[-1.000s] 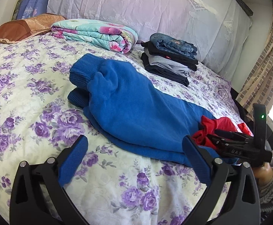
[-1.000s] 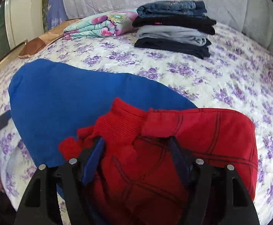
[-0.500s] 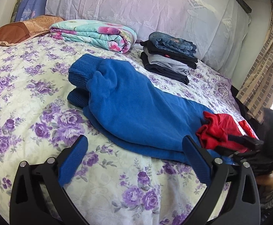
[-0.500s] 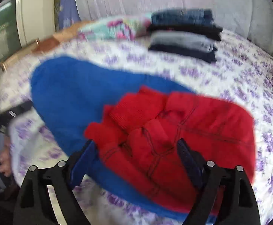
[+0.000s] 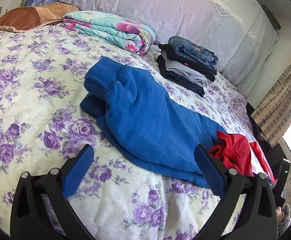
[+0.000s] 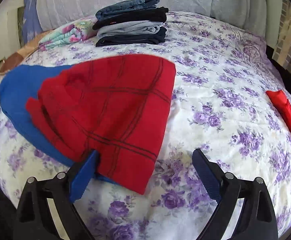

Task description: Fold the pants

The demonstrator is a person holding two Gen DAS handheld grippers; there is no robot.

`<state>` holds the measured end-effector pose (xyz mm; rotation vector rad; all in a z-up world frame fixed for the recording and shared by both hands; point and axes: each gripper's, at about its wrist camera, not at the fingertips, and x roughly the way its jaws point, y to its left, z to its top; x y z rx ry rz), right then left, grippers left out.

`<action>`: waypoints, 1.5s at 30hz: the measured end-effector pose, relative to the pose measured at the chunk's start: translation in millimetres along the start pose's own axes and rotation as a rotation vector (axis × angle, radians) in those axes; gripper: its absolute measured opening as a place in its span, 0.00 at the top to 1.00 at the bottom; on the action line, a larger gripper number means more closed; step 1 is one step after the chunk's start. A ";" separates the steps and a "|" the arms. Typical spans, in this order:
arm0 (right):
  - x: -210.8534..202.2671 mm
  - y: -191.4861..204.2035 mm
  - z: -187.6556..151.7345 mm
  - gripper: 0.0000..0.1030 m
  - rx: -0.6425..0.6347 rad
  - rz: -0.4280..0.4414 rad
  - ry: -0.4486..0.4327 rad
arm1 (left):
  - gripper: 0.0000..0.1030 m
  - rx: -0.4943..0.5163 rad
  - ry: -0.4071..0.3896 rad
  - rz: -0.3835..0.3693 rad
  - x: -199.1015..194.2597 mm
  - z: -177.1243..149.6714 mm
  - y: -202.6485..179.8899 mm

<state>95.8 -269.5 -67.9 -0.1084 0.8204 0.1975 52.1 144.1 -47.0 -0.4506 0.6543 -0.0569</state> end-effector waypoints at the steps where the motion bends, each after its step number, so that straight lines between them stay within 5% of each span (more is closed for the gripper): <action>1: -8.9 -1.2 0.1 0.08 -0.002 -0.011 -0.037 | 0.04 0.004 0.007 0.007 0.5 0.2 -0.9; 5: -36.0 0.9 8.4 0.04 -0.019 0.003 -0.192 | 0.04 0.024 0.020 0.035 3.9 3.8 -5.4; 9: 16.4 20.0 8.3 0.04 -0.118 -0.002 -0.016 | 0.04 -0.037 0.025 0.013 11.0 14.0 3.1; 12: 7.5 -1.2 9.4 0.04 0.019 0.115 -0.067 | 0.04 -0.098 0.049 -0.020 20.4 27.5 14.4; 16: -12.4 -29.0 14.2 0.04 0.152 0.157 -0.169 | 0.04 -0.234 0.045 -0.097 30.6 41.3 35.9; 27: -7.9 9.3 42.1 0.04 0.042 0.169 -0.197 | 0.07 -0.407 0.011 -0.211 37.1 55.1 60.3; 31: -0.3 21.2 48.1 0.04 0.004 0.164 -0.182 | 0.51 -0.503 0.022 -0.238 44.4 54.1 78.5; 38: 22.3 34.2 51.5 0.04 -0.056 0.074 -0.093 | 0.69 -0.519 0.001 -0.290 37.9 53.3 84.0; 40: 36.9 42.5 48.0 0.03 -0.113 0.037 -0.033 | 0.70 -0.473 -0.026 -0.279 28.9 58.2 73.3; 45: 34.3 34.5 45.0 0.03 -0.075 0.082 -0.057 | 0.72 -0.250 -0.118 -0.236 -8.6 74.8 18.6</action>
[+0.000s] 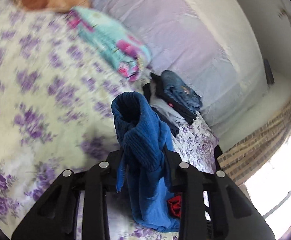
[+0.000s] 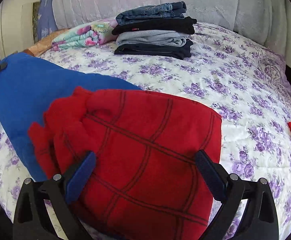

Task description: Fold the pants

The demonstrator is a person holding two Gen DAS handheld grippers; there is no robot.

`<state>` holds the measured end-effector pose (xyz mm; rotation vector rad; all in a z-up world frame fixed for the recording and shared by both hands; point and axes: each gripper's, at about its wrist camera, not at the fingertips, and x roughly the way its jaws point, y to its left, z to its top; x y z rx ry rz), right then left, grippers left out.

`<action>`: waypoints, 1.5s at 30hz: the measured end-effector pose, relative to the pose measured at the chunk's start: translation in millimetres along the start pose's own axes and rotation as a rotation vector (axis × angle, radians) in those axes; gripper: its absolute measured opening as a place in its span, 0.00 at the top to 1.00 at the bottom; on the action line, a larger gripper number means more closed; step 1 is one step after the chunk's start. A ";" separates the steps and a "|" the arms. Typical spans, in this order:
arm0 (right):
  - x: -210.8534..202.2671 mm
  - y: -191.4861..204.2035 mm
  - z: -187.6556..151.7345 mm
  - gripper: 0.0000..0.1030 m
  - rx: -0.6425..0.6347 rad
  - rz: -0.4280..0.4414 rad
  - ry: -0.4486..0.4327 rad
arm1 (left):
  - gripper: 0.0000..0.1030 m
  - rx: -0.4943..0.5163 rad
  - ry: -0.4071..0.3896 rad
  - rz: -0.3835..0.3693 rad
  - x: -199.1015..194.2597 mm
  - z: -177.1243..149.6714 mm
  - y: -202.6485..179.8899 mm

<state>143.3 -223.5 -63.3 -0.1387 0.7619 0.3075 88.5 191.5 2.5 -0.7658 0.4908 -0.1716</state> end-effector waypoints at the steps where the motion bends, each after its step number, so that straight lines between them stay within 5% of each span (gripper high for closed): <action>1: -3.9 -3.9 -0.8 0.04 0.018 0.017 -0.020 | 0.72 0.052 -0.007 0.001 -2.6 0.2 -16.1; 4: -19.8 -21.9 -3.3 0.04 0.108 0.056 -0.086 | 0.72 0.199 -0.014 0.008 -3.4 -2.8 -61.9; 11: -32.0 -66.1 -18.0 0.04 0.216 0.026 -0.076 | 0.72 0.466 0.043 -0.050 23.4 -27.5 -164.0; 18: -43.2 -124.3 -47.2 0.04 0.407 0.011 -0.097 | 0.72 0.783 0.113 -0.016 74.4 -114.7 -253.4; 24: -51.1 -154.9 -66.8 0.04 0.507 0.027 -0.116 | 0.71 1.010 0.225 0.042 138.5 -209.2 -282.2; 27: -51.6 -163.1 -72.3 0.04 0.531 0.041 -0.127 | 0.52 1.079 0.296 0.006 152.5 -248.2 -282.2; 29: -51.5 -165.6 -74.1 0.04 0.544 0.054 -0.133 | 0.30 1.124 0.307 -0.037 145.6 -265.1 -282.9; 31: -51.3 -166.8 -73.9 0.04 0.543 0.055 -0.136 | 0.24 1.180 0.280 -0.066 130.5 -275.3 -285.1; 33: -52.2 -166.1 -75.0 0.04 0.544 0.055 -0.138 | 0.22 1.168 0.255 -0.073 117.5 -267.7 -281.5; 37: -56.1 -166.8 -71.9 0.04 0.555 0.028 -0.147 | 0.13 0.991 0.220 -0.059 96.9 -217.6 -263.2; 41: -75.1 -156.1 -36.0 0.04 0.457 0.001 -0.212 | 0.12 0.841 0.167 0.064 99.8 -170.4 -236.0; 45: -79.6 -118.3 11.1 0.04 0.293 0.024 -0.228 | 0.12 0.740 0.260 0.141 120.7 -160.8 -208.6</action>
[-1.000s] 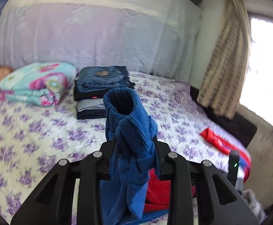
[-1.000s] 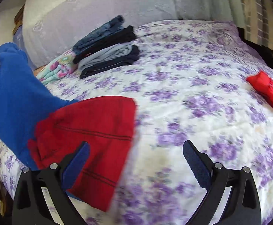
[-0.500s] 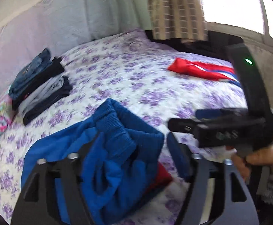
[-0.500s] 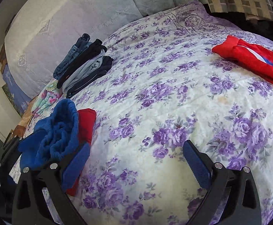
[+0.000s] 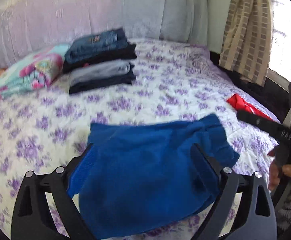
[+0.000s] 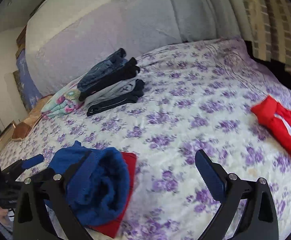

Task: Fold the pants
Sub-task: 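Fold the blue waist over the red legs with the left gripper and release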

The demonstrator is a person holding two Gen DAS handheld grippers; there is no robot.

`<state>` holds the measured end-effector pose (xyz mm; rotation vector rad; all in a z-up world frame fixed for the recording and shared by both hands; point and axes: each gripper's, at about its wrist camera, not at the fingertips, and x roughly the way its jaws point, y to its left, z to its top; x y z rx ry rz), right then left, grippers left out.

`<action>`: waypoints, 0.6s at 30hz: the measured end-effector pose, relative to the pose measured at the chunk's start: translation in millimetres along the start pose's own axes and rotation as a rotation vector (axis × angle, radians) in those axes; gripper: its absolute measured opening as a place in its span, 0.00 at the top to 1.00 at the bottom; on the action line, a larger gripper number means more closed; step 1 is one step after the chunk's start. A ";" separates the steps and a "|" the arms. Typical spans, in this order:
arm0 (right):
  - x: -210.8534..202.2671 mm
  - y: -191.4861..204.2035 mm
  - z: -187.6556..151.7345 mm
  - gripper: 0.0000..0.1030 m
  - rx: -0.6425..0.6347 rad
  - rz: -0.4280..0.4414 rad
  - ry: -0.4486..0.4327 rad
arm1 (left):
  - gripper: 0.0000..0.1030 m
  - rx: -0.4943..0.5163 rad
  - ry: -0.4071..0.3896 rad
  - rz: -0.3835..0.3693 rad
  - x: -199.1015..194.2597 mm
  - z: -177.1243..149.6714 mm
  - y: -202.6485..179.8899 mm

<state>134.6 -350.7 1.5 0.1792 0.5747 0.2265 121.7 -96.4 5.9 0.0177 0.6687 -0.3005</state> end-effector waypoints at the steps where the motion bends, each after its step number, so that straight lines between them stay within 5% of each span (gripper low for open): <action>1: 4.6 11.1 3.1 0.04 -0.035 -0.001 0.008 | 0.12 0.015 0.010 -0.005 3.4 -4.5 -3.6; 6: 59.8 30.5 -17.5 0.04 -0.149 -0.098 0.163 | 0.10 0.243 0.065 0.039 33.9 -46.5 -42.5; 10: 77.6 -16.6 -29.8 0.03 0.071 0.053 0.247 | 0.08 0.170 0.078 -0.028 38.3 -48.1 -28.7; 16: 27.4 13.4 -21.7 0.04 -0.044 -0.007 0.093 | 0.08 0.077 -0.024 -0.102 -2.1 -43.6 -10.2; 18: 6.5 28.6 -21.8 0.04 -0.111 0.010 0.047 | 0.08 0.035 -0.073 -0.051 -15.9 -37.5 5.5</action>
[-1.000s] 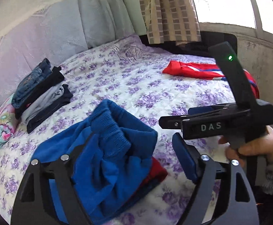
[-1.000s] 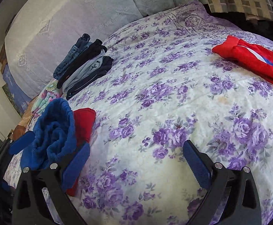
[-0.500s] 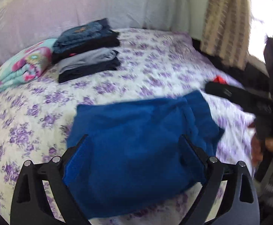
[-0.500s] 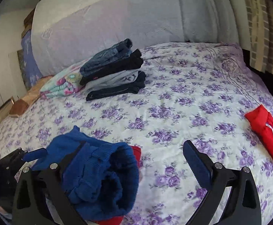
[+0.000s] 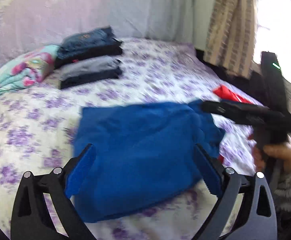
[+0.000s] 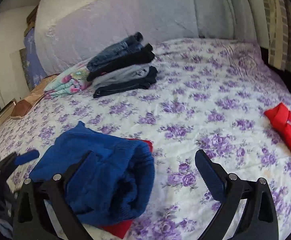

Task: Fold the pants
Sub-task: 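Fold the blue waist over the red legs with the left gripper and release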

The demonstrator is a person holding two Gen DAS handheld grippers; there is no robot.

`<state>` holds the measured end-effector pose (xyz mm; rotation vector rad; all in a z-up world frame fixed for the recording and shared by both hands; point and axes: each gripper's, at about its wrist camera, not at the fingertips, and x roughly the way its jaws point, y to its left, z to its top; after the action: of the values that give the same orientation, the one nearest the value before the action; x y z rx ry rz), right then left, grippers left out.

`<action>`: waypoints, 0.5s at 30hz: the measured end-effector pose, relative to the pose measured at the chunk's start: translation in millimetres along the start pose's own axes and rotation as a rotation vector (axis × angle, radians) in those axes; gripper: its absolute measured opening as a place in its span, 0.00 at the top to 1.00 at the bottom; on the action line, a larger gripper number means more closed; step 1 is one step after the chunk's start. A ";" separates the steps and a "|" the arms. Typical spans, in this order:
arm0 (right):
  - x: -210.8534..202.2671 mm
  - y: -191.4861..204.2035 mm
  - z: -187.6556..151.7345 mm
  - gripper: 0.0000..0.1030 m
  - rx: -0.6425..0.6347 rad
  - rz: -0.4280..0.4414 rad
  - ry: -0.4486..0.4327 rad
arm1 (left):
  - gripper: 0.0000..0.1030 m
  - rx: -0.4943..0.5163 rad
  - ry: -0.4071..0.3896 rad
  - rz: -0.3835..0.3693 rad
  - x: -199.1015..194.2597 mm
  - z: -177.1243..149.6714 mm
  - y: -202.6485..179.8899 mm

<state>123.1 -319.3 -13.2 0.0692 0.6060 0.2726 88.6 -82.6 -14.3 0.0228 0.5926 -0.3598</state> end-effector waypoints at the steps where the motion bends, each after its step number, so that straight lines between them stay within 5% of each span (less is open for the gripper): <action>1: -3.5 9.6 -2.5 0.04 -0.045 -0.003 0.008 | 0.07 -0.023 0.002 0.022 -1.1 2.0 8.6; 4: 19.9 20.5 -24.9 0.04 -0.146 -0.108 0.131 | 0.07 -0.106 0.111 0.059 19.4 -0.5 34.6; 7: 32.9 -13.2 -42.8 0.03 0.056 0.015 0.195 | 0.04 -0.183 0.259 0.025 53.2 -21.7 53.6; 10: 19.2 -12.9 -36.3 0.03 0.078 0.022 0.155 | 0.04 -0.260 0.232 -0.027 44.4 -17.4 66.4; 15: -2.2 18.0 -19.1 0.03 -0.052 -0.012 0.044 | 0.04 -0.296 0.171 0.046 30.8 -13.6 82.4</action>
<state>106.3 -302.9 -25.0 0.0088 0.6427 0.2783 132.8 -13.7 -49.3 -0.2182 0.8088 -0.2239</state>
